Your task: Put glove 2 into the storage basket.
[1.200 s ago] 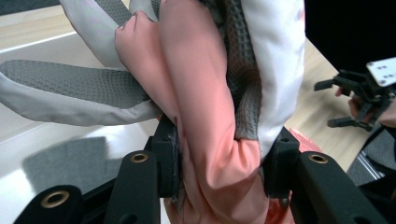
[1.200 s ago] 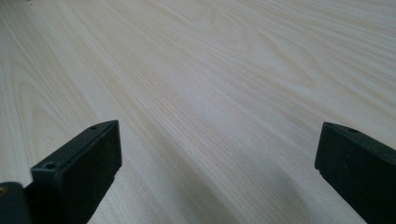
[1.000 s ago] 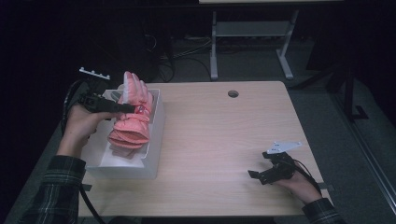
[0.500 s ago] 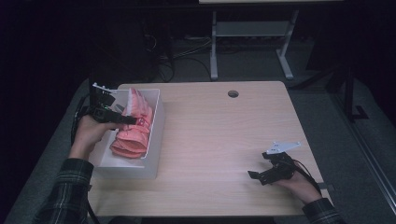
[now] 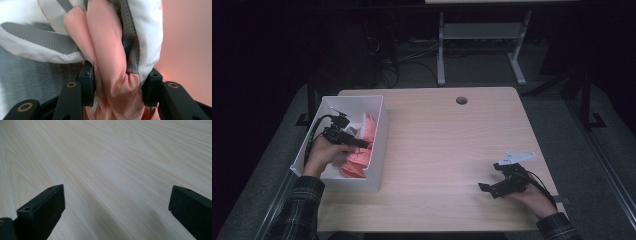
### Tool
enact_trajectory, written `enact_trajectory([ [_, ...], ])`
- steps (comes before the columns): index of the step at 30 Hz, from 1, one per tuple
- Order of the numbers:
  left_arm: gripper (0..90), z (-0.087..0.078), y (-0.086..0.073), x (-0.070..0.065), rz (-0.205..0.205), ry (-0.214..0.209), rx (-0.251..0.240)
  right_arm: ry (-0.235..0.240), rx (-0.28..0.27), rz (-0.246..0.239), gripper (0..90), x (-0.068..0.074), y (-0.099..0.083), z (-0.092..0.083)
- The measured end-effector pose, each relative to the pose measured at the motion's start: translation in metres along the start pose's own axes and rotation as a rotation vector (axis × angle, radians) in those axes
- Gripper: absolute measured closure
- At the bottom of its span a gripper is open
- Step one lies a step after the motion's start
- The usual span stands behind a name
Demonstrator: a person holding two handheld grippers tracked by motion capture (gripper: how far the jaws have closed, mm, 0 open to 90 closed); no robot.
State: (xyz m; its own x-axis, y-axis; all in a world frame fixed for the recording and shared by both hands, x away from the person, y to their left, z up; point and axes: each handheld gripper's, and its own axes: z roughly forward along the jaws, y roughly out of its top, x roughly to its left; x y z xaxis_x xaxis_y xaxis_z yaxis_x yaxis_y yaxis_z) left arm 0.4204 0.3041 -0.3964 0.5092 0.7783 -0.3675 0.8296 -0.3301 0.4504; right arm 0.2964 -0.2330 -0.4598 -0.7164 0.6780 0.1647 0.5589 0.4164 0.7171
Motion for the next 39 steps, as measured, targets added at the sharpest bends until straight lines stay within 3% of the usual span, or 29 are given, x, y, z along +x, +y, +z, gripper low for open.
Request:
enact_trajectory([
  [5, 45.1, 0.000, -0.003, 0.005, -0.009, -0.012, -0.018, 0.004, 0.007, -0.001, 0.3, 0.003, 0.001, 0.002],
  [6, 36.9, -0.001, -0.003, 0.006, -0.015, -0.009, -0.018, 0.006, 0.005, -0.006, 0.3, 0.003, 0.001, 0.002],
  [11, 25.3, -0.012, -0.003, 0.005, -0.015, 0.033, -0.066, 0.005, 0.004, -0.001, 0.3, 0.002, 0.001, 0.001],
  [17, 21.5, -0.047, 0.001, -0.005, -0.004, 0.048, -0.192, 0.004, 0.004, -0.002, 0.3, 0.003, 0.001, 0.001],
  [25, 21.6, -0.082, 0.018, -0.045, 0.109, 0.070, -0.265, 0.004, 0.006, -0.006, 0.3, 0.004, 0.002, 0.001],
  [28, 21.6, -0.087, 0.025, -0.063, 0.160, 0.050, -0.294, 0.005, 0.003, -0.010, 0.3, 0.004, 0.002, 0.001],
  [39, 20.6, -0.067, 0.041, -0.128, 0.304, -0.002, -0.277, 0.007, 0.004, -0.010, 0.3, 0.004, 0.001, 0.000],
])
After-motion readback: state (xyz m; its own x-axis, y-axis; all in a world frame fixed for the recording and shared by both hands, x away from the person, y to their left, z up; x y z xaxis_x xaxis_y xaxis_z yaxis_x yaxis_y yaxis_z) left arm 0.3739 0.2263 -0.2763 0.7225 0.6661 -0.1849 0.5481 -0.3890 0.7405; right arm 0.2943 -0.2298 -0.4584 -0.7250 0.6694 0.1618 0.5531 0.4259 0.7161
